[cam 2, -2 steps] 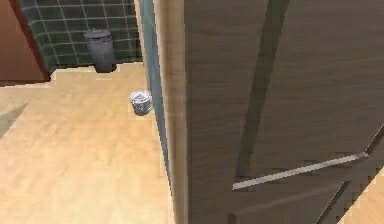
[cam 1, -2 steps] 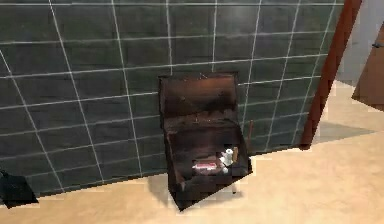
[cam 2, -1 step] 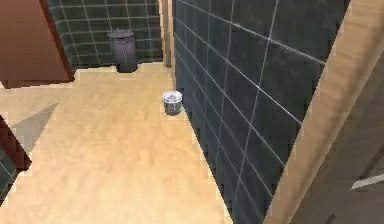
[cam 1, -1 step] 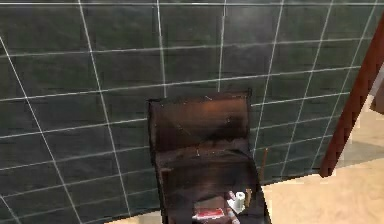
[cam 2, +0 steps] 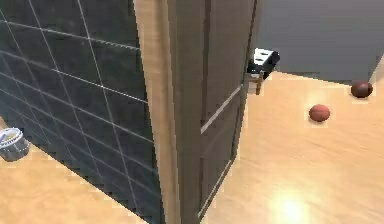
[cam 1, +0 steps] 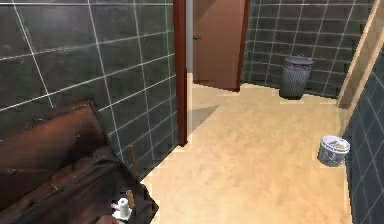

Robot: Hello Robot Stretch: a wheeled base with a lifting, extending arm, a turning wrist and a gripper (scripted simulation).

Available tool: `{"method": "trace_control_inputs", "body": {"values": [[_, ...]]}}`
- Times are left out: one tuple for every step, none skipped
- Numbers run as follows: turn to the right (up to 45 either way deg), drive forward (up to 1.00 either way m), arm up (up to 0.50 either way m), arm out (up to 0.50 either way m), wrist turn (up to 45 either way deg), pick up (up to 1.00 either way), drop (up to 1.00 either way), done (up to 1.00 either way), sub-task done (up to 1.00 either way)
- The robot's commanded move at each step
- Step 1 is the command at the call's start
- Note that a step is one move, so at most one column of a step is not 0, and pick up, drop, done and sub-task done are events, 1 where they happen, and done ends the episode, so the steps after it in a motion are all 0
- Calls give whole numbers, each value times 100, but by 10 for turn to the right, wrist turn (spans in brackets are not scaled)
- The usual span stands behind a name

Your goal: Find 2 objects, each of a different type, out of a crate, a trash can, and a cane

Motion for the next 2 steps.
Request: {"method": "trace_control_inputs", "body": {"values": [[240, 0, 0, 0, 0, 0, 0, 0, 0], [0, 100, 0, 0, 0, 0, 0, 0, 0]]}}
